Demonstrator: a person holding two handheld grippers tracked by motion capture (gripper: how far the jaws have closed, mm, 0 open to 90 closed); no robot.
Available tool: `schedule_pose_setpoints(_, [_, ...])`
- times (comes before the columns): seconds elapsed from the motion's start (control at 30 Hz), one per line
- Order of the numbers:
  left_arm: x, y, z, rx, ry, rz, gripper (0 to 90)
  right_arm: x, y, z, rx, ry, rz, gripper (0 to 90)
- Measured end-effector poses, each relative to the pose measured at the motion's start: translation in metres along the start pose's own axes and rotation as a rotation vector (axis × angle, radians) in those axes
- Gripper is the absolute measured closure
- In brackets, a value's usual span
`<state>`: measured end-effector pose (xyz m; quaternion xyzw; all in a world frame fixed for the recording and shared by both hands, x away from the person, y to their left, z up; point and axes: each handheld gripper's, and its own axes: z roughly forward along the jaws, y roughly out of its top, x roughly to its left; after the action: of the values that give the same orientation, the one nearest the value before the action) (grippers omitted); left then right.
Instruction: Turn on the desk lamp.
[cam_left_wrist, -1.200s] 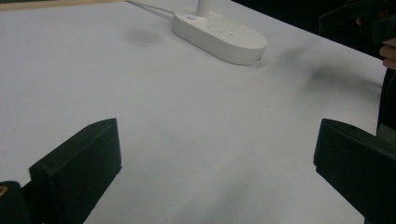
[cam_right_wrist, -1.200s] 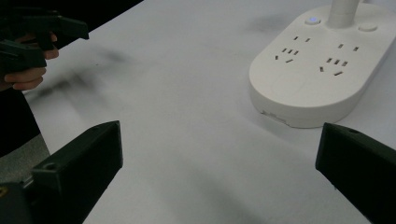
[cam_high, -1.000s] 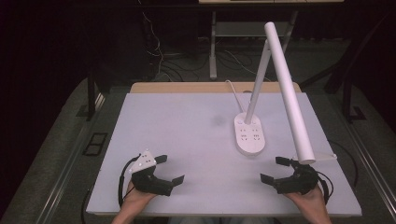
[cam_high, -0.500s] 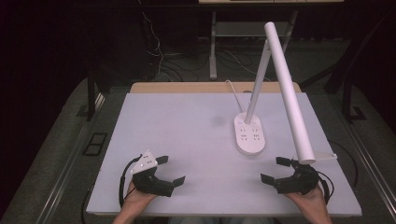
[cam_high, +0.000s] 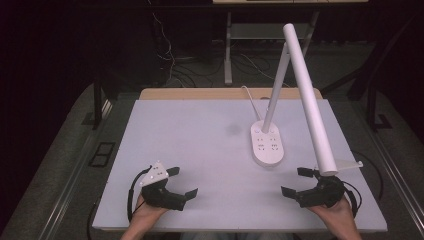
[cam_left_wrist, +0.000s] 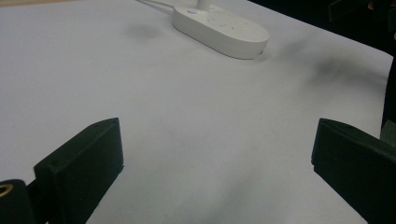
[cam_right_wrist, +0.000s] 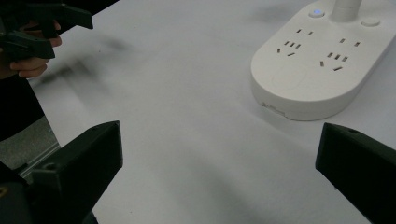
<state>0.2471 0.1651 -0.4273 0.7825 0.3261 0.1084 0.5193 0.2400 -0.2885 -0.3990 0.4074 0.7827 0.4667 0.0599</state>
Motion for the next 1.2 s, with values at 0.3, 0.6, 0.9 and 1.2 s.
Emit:
schedule_pose_setpoints(0.3, [0.001, 0.000, -0.001, -0.004, 0.004, -0.005, 1.2, -0.004, 0.011, -0.002, 0.019, 0.011, -0.003, 0.3])
schedule_pose_setpoints(0.6, [0.001, 0.000, -0.001, -0.001, 0.003, -0.005, 1.2, -0.011, 0.027, -0.001, 0.023, 0.015, -0.010, 0.3])
schedule_pose_setpoints(0.9, [0.002, 0.000, 0.000, 0.001, 0.003, -0.004, 1.2, -0.019, 0.034, 0.003, 0.037, 0.022, -0.010, 0.3])
schedule_pose_setpoints(1.2, [0.001, 0.000, 0.000, 0.000, 0.004, -0.009, 1.2, -0.029, 0.042, 0.007, 0.050, 0.022, 0.002, 0.3])
